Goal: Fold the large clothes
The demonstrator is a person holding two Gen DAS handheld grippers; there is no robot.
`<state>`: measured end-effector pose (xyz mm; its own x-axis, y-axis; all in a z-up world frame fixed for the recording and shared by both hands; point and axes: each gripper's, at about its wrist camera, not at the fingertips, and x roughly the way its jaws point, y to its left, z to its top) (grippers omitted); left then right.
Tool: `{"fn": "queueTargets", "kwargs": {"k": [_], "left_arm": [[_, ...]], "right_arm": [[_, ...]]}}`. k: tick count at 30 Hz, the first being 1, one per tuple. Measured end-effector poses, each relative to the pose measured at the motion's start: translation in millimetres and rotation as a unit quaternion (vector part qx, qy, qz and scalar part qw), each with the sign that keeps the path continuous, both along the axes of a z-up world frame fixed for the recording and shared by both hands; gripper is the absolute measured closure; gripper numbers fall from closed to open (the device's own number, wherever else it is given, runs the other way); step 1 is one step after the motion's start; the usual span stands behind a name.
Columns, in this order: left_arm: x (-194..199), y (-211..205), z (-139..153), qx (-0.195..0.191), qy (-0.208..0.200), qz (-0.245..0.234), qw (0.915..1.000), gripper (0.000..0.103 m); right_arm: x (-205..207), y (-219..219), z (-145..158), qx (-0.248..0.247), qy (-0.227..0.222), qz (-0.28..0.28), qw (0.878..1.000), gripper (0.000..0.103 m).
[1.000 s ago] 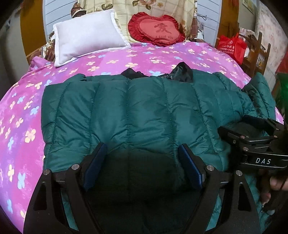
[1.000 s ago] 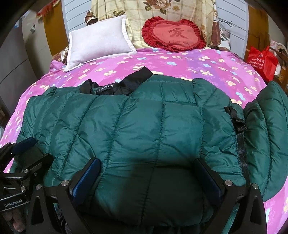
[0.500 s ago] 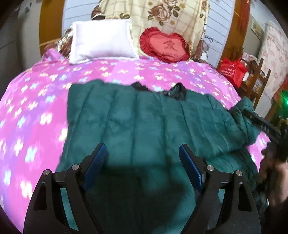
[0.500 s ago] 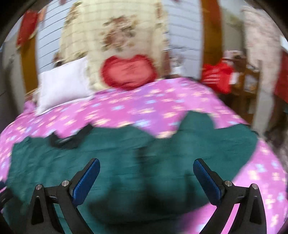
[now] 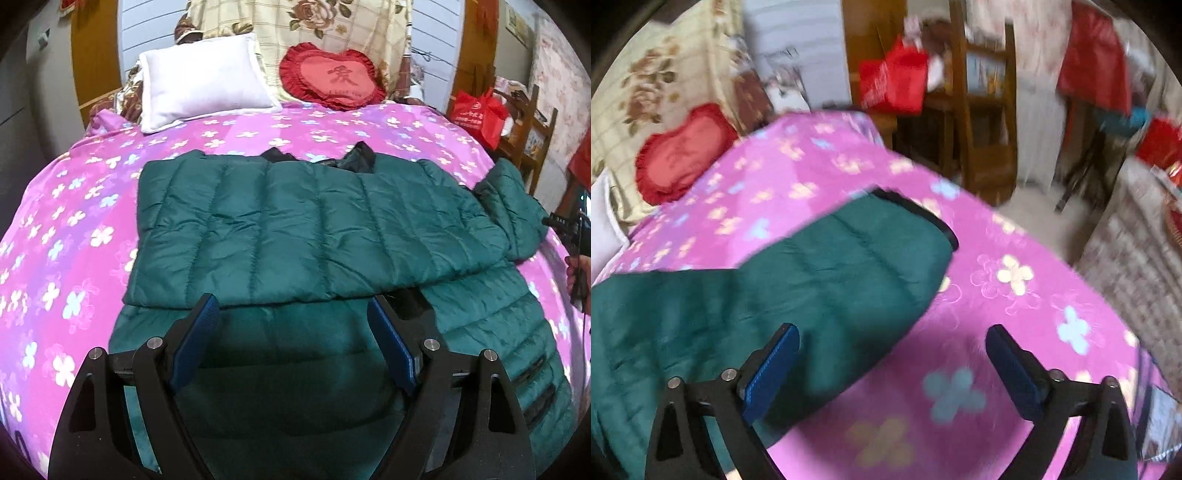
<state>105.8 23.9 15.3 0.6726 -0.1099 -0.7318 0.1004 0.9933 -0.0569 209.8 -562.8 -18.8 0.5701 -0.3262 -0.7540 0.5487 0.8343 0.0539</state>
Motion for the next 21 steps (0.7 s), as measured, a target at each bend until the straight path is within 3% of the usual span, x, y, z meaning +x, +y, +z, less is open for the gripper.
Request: {"fn": "queueTargets", "kwargs": {"k": [4,8,12,13,15,17,21], "left_arm": [[5,13,-3,-0.020,0.014,0.020,0.9995,0.020],[6,14,-5,-0.018,0.016,0.026,0.9994,0.020],[7,9,-10,-0.010,0.025,0.023,0.9994,0.020],[7,8,-11,-0.009,0.027,0.021,0.9994,0.020],[7,8,-11,-0.009,0.028,0.021,0.9993,0.020],[7,9,-11,-0.010,0.028,0.021,0.9993,0.020],[5,12,-7,-0.012,0.026,0.026,0.9993,0.020]], "right_arm": [[20,-29,-19,0.021,0.024,0.009,0.999,0.008],[36,-32,-18,0.008,0.032,0.026,0.999,0.010],[44,-26,-15,-0.009,0.024,0.048,0.998,0.036],[44,-23,-14,-0.019,0.021,0.048,0.998,0.054],[38,-18,-8,-0.051,0.007,0.030,0.998,0.074],[33,-9,-2,-0.081,-0.005,0.021,0.997,0.084],[13,18,17,-0.158,-0.003,0.015,0.987,0.088]]}}
